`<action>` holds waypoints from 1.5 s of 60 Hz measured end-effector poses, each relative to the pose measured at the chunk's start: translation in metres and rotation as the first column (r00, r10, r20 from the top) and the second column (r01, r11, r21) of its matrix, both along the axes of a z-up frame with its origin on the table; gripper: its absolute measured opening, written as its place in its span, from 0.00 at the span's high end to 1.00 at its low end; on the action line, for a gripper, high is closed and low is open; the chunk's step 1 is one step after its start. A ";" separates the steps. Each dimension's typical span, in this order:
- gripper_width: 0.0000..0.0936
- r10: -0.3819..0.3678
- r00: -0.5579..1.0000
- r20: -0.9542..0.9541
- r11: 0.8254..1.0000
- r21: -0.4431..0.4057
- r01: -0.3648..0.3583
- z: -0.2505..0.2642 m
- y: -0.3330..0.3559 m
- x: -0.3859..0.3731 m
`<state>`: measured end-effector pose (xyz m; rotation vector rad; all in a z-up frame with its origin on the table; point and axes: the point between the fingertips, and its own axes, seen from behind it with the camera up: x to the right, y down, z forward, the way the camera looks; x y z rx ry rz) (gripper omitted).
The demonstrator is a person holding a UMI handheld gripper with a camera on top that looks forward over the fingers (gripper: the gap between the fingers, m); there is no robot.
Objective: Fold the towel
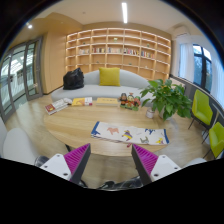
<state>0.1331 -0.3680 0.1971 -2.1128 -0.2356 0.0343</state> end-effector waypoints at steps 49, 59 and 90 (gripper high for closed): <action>0.09 -0.078 0.997 -0.027 0.983 -0.168 0.072 -0.211 0.262 -0.113; 0.46 -0.043 0.999 0.008 0.990 -0.132 0.044 -0.213 0.273 -0.120; 0.97 0.215 0.915 -0.341 0.975 0.026 -0.219 -0.070 0.225 -0.239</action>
